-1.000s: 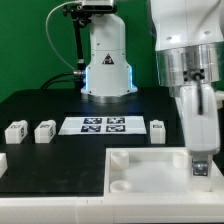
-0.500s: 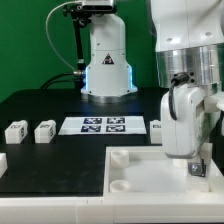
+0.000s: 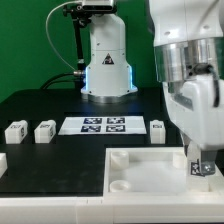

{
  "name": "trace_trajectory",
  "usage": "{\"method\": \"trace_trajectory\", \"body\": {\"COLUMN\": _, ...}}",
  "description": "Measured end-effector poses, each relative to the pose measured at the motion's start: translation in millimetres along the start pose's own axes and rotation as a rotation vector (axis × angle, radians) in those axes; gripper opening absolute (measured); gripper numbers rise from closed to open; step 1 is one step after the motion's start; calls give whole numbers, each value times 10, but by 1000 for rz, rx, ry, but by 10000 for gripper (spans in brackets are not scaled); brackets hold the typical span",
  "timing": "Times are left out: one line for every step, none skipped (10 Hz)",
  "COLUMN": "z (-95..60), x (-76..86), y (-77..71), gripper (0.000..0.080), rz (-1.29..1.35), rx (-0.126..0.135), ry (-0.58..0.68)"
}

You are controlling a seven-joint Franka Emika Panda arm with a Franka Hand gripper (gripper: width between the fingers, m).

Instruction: Assemble one leg

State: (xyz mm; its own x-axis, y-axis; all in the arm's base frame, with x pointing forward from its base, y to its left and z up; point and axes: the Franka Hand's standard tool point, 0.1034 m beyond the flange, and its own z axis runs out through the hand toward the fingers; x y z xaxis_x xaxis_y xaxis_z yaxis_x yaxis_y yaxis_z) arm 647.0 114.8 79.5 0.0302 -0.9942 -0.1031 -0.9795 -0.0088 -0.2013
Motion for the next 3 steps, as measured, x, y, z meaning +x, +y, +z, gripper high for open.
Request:
{"method": "trace_trajectory", "body": {"z": -126, "x": -8, "y": -71, "gripper": 648, "rz": -10, "rx": 19, "ry": -9}}
{"method": "trace_trajectory", "body": {"z": -110, "x": 4, "y": -44, "gripper": 648, "rz": -9, "rx": 14, "ry": -7}}
{"method": "trace_trajectory", "body": {"z": -82, "x": 5, "y": -27, "gripper": 649, "rz": -10, "rx": 9, "ry": -5}}
